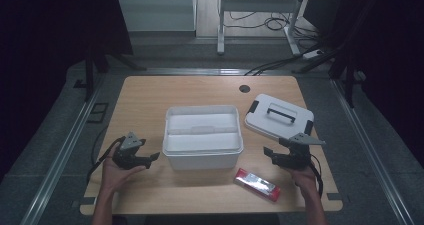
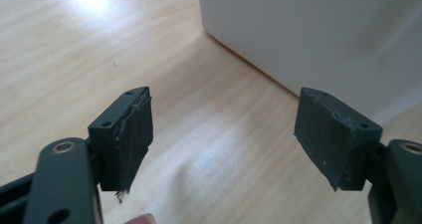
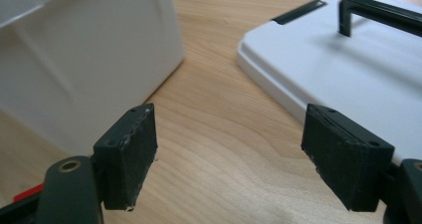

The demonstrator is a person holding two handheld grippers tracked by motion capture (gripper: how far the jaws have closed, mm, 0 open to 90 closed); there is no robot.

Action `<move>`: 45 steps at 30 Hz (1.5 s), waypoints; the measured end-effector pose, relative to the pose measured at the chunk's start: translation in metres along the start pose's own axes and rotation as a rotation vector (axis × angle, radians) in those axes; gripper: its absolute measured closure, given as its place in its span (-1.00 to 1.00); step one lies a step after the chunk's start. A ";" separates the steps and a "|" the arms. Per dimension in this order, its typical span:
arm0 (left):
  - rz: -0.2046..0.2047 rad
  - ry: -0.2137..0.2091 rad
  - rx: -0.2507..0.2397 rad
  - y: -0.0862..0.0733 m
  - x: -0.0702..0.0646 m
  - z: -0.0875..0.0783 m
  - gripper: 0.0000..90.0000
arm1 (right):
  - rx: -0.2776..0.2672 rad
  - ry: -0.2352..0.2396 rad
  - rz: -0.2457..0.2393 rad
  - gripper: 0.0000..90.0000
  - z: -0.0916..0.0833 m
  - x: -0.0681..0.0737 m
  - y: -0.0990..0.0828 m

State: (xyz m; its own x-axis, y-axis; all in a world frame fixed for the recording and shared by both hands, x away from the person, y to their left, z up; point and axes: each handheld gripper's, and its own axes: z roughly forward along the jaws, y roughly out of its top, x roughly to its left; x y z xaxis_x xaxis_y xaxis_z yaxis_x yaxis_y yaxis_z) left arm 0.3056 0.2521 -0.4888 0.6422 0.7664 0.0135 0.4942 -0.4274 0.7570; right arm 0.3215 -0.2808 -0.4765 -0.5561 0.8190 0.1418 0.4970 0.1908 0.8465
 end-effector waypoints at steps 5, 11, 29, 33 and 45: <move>-0.033 -0.026 -0.036 0.000 -0.001 -0.010 -0.49 | 0.012 0.014 -0.048 -0.51 0.000 -0.001 -0.003; -0.028 -0.035 -0.070 0.007 -0.003 -0.018 -0.48 | 0.059 0.037 -0.103 -0.49 0.006 -0.009 -0.009; -0.012 -0.037 -0.117 0.011 0.003 -0.023 -0.29 | 0.044 0.021 -0.073 -0.47 -0.001 -0.026 -0.015; -0.022 -0.049 -0.106 0.012 0.004 -0.023 -0.34 | 0.047 0.014 -0.080 -0.47 -0.002 -0.025 -0.016; 0.024 -0.067 -0.092 0.018 0.002 -0.020 -0.36 | 0.054 -0.011 -0.068 -0.47 -0.007 -0.029 -0.021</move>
State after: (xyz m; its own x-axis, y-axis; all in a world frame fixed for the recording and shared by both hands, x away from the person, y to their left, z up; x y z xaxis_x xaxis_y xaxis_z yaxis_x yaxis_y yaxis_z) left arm 0.3037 0.2560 -0.4620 0.6923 0.7215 -0.0089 0.4245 -0.3973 0.8136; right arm 0.3227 -0.3119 -0.4949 -0.5824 0.8091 0.0788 0.4935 0.2749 0.8251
